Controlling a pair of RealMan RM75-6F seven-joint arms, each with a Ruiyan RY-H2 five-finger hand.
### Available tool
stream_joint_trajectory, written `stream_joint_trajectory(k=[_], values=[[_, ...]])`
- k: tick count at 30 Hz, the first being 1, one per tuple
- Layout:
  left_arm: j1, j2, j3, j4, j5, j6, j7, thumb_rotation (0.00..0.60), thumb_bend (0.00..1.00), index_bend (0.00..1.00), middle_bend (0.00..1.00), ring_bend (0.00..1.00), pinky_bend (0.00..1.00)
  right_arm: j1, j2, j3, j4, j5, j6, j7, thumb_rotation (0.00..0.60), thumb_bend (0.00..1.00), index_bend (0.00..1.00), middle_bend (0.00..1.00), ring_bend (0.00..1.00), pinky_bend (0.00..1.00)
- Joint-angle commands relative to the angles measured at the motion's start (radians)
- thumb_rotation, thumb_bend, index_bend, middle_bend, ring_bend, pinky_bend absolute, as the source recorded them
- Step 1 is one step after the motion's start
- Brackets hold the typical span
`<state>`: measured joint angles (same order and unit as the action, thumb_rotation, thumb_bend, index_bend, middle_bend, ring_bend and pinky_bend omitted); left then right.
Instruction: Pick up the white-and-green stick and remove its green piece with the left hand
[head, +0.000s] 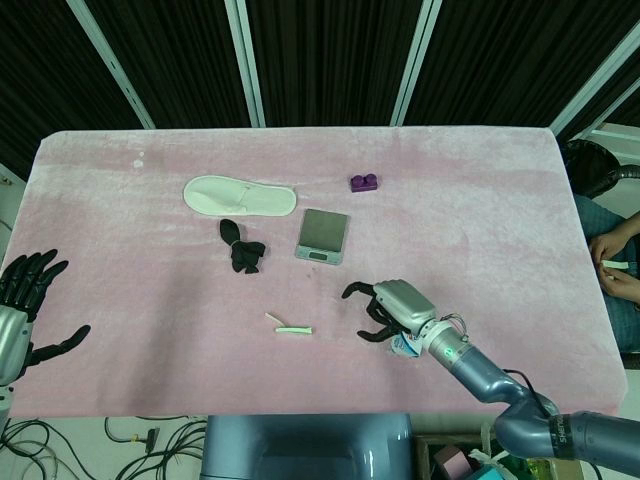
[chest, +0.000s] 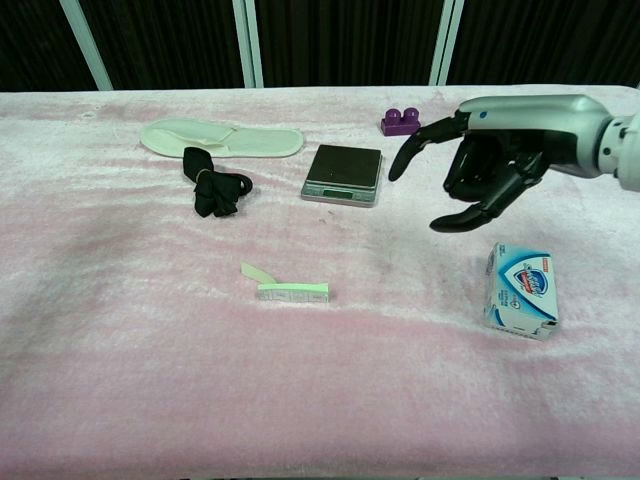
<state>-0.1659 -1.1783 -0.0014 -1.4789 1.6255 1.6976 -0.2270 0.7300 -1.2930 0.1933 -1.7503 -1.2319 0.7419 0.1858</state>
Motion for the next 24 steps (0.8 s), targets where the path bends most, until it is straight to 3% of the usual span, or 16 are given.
stream_joint_trajectory(k=[1,4,11,19,24], values=[[0.012,-0.008,0.002,0.021,-0.011,0.005,-0.011,0.6,0.18,0.11,0.05,0.0,0.0,0.047,-0.079,-0.005,-0.005,0.097,-0.022,-0.099,0.6,0.21,0.31,0.91,0.87,1.0],[0.017,-0.008,-0.003,0.025,-0.013,0.004,-0.022,0.6,0.18,0.11,0.05,0.0,0.0,0.094,-0.156,-0.01,0.002,0.239,-0.012,-0.204,0.6,0.21,0.31,0.92,0.87,1.0],[0.022,-0.01,-0.014,0.024,-0.015,-0.006,-0.02,0.6,0.18,0.11,0.05,0.0,0.0,0.182,-0.346,0.005,0.031,0.525,0.135,-0.403,0.6,0.21,0.36,0.92,0.88,1.0],[0.024,-0.005,-0.017,0.016,-0.021,-0.026,-0.011,0.6,0.18,0.11,0.04,0.0,0.0,0.238,-0.464,0.018,0.095,0.643,0.217,-0.52,0.6,0.23,0.38,0.92,0.88,1.0],[0.03,-0.006,-0.028,0.011,-0.03,-0.022,0.0,0.6,0.18,0.11,0.04,0.0,0.0,0.25,-0.526,0.026,0.141,0.658,0.26,-0.554,0.6,0.23,0.38,0.92,0.88,1.0]])
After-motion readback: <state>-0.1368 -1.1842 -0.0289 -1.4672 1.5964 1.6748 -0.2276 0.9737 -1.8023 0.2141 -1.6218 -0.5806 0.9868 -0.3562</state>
